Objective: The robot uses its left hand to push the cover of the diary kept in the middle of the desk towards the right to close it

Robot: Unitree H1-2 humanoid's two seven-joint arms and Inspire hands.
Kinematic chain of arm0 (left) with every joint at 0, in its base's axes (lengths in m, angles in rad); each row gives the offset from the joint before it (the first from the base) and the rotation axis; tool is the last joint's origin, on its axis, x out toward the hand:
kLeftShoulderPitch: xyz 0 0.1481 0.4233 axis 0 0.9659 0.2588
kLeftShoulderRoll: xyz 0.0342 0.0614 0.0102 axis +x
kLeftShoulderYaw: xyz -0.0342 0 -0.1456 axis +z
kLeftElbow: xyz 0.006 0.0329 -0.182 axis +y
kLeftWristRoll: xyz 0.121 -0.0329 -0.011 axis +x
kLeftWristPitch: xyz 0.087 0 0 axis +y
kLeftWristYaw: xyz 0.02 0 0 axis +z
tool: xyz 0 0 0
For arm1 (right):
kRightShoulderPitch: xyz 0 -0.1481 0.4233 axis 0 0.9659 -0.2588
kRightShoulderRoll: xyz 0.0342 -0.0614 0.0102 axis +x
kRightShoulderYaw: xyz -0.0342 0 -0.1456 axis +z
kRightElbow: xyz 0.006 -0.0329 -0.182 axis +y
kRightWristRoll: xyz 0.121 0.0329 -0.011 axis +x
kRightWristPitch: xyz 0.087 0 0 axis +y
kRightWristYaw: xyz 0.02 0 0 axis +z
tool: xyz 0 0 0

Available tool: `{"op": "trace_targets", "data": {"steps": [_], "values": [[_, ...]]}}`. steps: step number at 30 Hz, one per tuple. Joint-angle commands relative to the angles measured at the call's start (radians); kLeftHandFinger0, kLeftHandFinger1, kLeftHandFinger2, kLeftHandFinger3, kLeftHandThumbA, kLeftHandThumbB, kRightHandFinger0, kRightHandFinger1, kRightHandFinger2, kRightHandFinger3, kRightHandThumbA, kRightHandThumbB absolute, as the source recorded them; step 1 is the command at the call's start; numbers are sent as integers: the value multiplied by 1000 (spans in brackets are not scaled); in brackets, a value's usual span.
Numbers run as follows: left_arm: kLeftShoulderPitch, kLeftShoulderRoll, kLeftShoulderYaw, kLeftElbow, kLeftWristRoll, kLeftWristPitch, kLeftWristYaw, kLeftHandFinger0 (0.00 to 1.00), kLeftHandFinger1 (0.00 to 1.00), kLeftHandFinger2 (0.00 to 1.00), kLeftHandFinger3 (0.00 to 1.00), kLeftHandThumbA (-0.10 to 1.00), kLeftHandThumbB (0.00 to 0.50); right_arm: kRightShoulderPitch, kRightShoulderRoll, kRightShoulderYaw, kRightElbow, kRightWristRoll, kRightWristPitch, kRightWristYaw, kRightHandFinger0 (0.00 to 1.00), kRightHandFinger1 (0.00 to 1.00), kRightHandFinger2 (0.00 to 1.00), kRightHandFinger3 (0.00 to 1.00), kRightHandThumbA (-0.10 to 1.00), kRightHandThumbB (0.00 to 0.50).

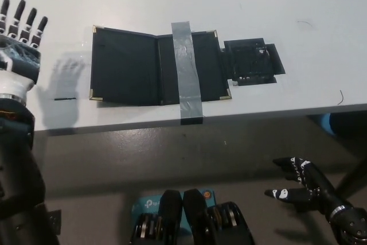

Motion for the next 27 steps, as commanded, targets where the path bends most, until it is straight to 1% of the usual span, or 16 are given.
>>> {"op": "trace_targets", "data": {"steps": [1,2,3,5,6,8,11,12,13,14,15,16,20,23,26,27], "values": [[12,12,9,0,-14,7,28,1000,1000,1000,1000,1000,323,-20,-7,-6,-23,-2,-16,1,830,887,837,723,1000,478],[19,6,10,6,-9,3,33,1000,1000,1000,1000,1000,322,-20,-4,-8,-26,1,-8,0,835,890,839,722,1000,478],[26,2,9,14,-5,-4,32,1000,1000,1000,1000,1000,310,-20,-4,-8,-27,0,-6,-1,835,891,839,721,1000,479],[43,-3,0,40,8,-30,18,1000,1000,1000,1000,1000,318,-20,-6,-7,-22,-2,-11,-1,841,897,849,734,1000,480],[51,-6,-5,54,19,-39,19,1000,1000,1000,1000,1000,342,-21,-8,-3,-22,-6,-11,1,840,900,853,739,1000,484],[73,-6,-23,87,43,-57,7,1000,1000,1000,1000,1000,331,-24,-5,-3,-26,-7,-10,-3,819,881,833,731,1000,481],[88,-9,-36,101,55,-79,1,1000,1000,1000,1000,1000,324,-21,-6,-6,-32,-5,-5,-2,816,879,823,711,1000,484],[99,-22,-42,130,53,-92,-13,1000,1000,1000,1000,1000,302,-23,-5,-6,-33,-6,0,-3,834,886,827,712,1000,481],[101,-23,-43,131,51,-94,-15,1000,1000,1000,1000,1000,299,-23,-5,-5,-33,-7,1,-4,836,885,827,713,1000,481],[107,-26,-55,144,67,-106,-18,1000,1000,1000,1000,1000,284,-24,-6,-4,-31,-8,-2,-3,830,881,825,715,1000,486],[114,-40,-62,157,72,-111,-13,1000,1000,1000,1000,1000,288,-31,-6,-2,-20,-6,-11,1,827,883,824,717,1000,478],[120,-51,-63,161,73,-115,-4,1000,1000,1000,1000,1000,298,-32,-5,0,-20,-6,-11,3,833,887,826,721,1000,485],[129,-74,-64,194,56,-150,-28,1000,1000,1000,1000,1000,269,-38,-3,-1,-14,-1,-19,7,832,884,829,722,1000,493],[141,-91,-81,203,70,-165,-36,1000,1000,1000,1000,1000,275,-32,-8,1,-33,-4,-13,7,822,876,825,717,1000,480],[141,-105,-91,207,70,-178,-41,1000,1000,1000,1000,1000,272,-36,-12,1,-34,-6,-9,8,825,887,841,723,1000,475],[137,-109,-96,205,73,-174,-36,1000,1000,1000,1000,1000,265,-36,-14,3,-33,-8,-10,10,841,902,856,728,1000,473]]}}
